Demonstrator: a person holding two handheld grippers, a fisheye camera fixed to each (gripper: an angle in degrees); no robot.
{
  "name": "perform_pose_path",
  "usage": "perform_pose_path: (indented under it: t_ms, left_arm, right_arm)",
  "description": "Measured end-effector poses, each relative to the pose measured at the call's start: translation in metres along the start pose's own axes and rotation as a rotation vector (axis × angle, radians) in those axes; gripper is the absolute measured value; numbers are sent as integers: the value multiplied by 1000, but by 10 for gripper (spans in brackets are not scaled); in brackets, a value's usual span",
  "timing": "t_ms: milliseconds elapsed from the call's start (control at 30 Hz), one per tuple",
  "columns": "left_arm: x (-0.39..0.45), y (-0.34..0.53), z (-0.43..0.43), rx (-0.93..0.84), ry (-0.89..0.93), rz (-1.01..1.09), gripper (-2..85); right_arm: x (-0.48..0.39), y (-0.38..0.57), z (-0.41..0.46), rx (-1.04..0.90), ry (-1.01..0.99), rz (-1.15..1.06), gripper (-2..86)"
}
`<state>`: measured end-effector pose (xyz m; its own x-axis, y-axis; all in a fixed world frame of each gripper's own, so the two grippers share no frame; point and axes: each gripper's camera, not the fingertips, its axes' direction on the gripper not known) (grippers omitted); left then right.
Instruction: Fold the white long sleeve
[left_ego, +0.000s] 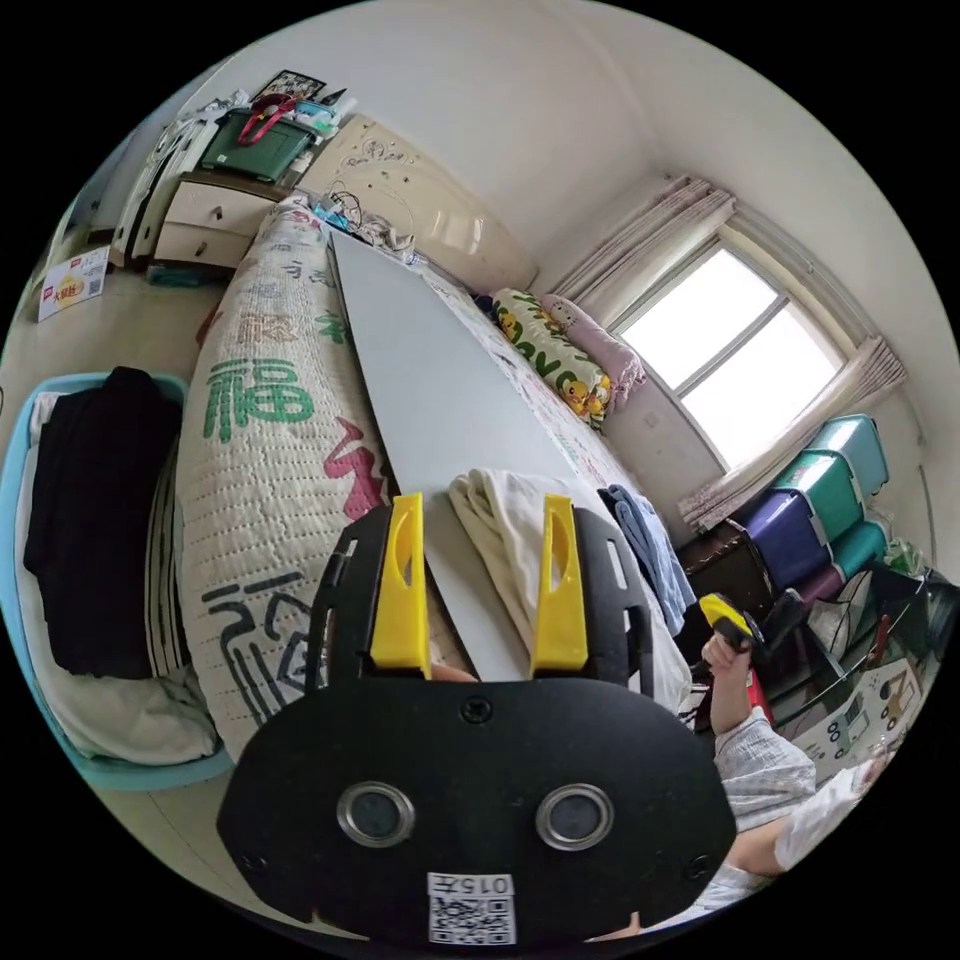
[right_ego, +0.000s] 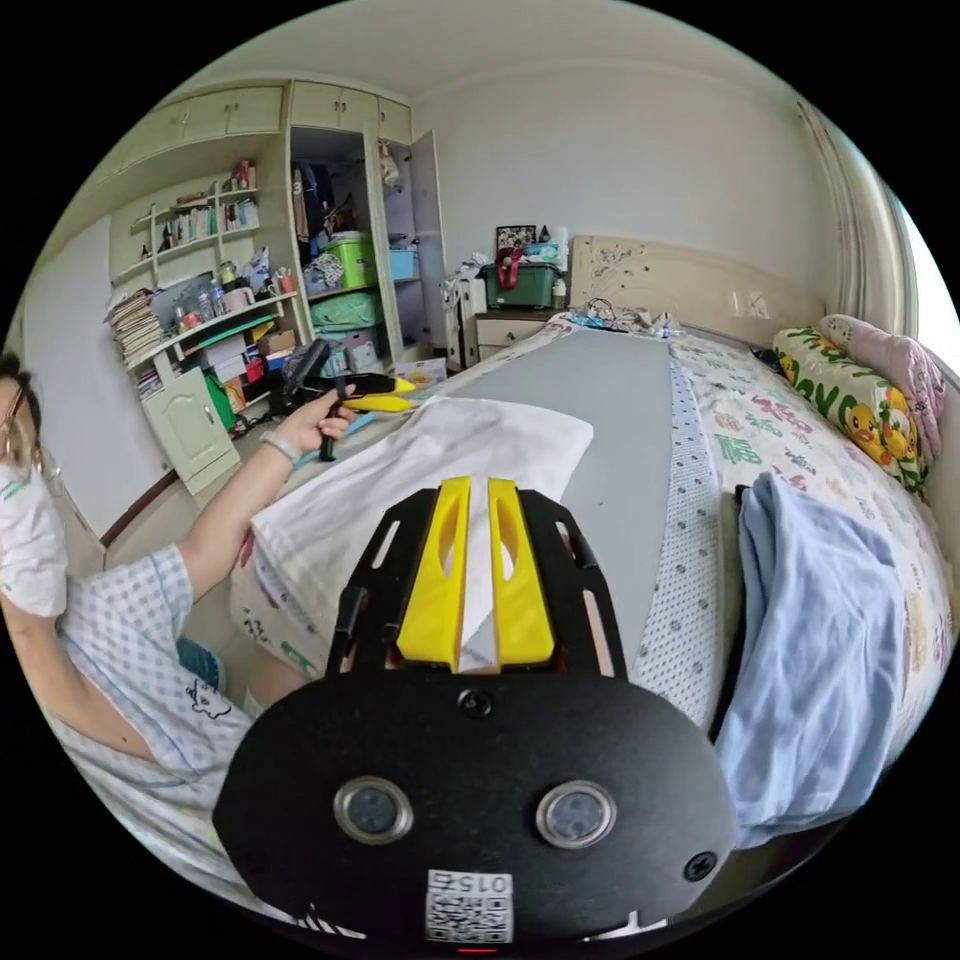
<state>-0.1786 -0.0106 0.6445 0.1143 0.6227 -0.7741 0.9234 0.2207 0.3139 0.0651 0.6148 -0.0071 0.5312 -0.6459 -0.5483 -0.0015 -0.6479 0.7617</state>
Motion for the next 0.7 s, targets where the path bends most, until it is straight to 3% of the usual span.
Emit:
perform_pose_path:
  t_ms: [300,700]
  left_arm:
    - [-22,45,10,-11,76,-155,177]
    - [59,75,13,13,130,-196,165]
  right_arm:
    - [48,-102,143,-319,-64,155,-5]
    - [-24,-190,214,-379,26,-15,-5]
